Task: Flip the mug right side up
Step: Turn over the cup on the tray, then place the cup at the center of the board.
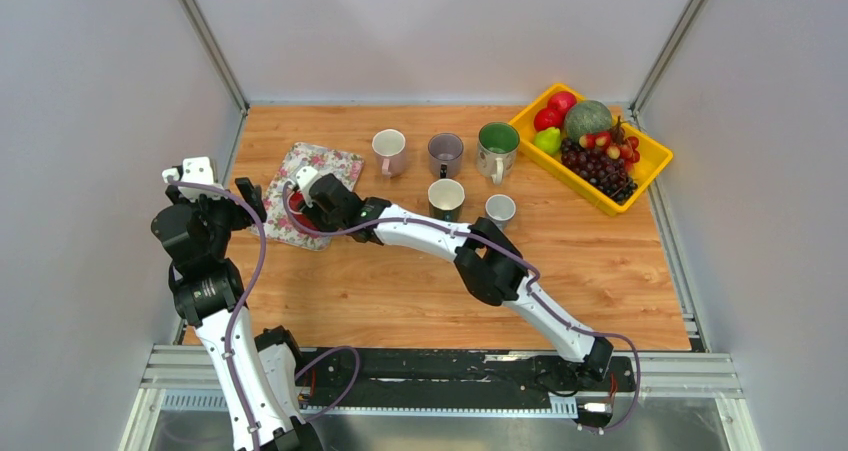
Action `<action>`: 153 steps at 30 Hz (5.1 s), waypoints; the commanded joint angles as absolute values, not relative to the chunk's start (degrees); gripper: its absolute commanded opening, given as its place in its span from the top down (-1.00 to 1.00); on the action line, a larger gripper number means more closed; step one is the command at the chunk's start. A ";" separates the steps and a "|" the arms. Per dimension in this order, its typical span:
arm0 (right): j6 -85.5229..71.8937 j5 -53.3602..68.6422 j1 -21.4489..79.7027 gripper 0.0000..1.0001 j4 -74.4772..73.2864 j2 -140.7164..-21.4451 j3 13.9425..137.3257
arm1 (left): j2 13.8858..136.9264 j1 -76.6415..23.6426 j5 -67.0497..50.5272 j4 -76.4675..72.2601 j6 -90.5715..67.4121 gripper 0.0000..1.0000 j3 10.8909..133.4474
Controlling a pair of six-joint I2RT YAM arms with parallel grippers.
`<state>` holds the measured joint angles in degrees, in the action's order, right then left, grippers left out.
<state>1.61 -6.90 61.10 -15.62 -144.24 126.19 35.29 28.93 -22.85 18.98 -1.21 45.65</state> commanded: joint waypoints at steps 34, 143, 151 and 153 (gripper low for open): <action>-4.07 10.77 55.23 1.00 -5.05 -133.95 123.92 | 36.92 29.61 -30.04 15.44 -6.32 -0.85 44.37; -70.15 38.62 40.61 1.00 69.84 -115.87 82.44 | 71.52 -0.36 -42.20 -83.40 -77.70 0.13 34.17; -66.40 36.81 42.45 1.00 76.43 -116.99 79.80 | 70.44 2.74 -41.29 -81.52 -77.38 0.14 33.10; -65.65 36.81 42.89 1.00 76.80 -117.37 79.78 | 70.33 3.23 -41.28 -80.83 -76.72 0.18 32.97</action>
<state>-69.41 32.34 40.56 70.87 -116.36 80.51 72.58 1.52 -45.06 -78.08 -78.48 32.25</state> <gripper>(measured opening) 0.099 0.420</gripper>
